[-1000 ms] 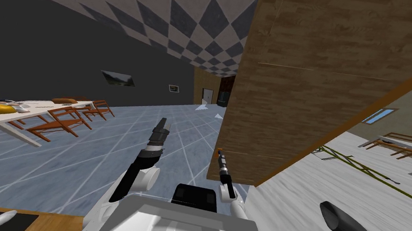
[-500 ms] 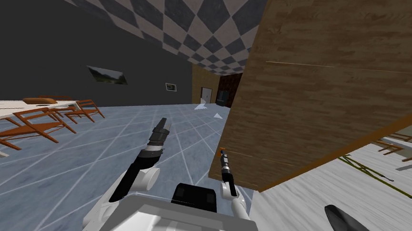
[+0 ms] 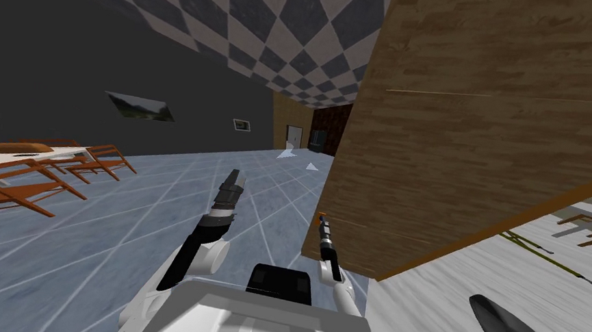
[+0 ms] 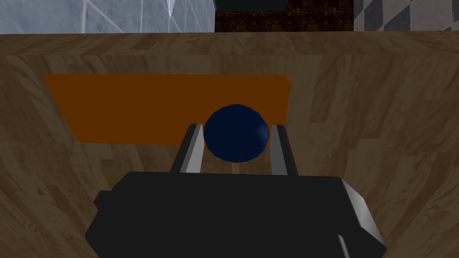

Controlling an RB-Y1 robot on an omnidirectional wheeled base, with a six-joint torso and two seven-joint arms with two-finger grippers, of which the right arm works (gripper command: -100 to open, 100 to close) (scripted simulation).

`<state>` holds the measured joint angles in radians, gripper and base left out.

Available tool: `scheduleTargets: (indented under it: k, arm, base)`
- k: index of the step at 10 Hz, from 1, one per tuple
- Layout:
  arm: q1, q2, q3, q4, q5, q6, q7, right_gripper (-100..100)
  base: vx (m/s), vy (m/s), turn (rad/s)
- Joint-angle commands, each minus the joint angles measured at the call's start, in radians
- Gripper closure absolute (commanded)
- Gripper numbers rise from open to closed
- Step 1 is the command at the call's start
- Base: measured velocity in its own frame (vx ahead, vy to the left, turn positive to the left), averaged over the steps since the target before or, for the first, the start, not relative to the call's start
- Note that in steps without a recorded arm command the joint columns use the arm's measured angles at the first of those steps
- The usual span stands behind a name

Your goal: Push the door open

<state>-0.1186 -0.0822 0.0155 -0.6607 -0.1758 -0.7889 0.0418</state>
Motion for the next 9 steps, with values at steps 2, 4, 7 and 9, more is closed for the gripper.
scheduleTargets:
  k: [2,4,7,9]
  arm:
    - [-0.002,-0.001,-0.009,0.01,-0.005,-0.001,0.0,100]
    - [-0.005,-0.008,-0.031,0.011,-0.017,-0.002,0.006,100]
    - [-0.007,-0.014,-0.062,0.013,-0.035,-0.002,0.018,100]
    - [-0.008,-0.017,-0.079,0.014,-0.045,-0.003,0.024,100]
  base:
    - [0.127,0.043,-0.042]
    - [0.13,0.047,-0.044]
    - [0.222,0.066,-0.054]
    - [0.208,0.062,-0.058]
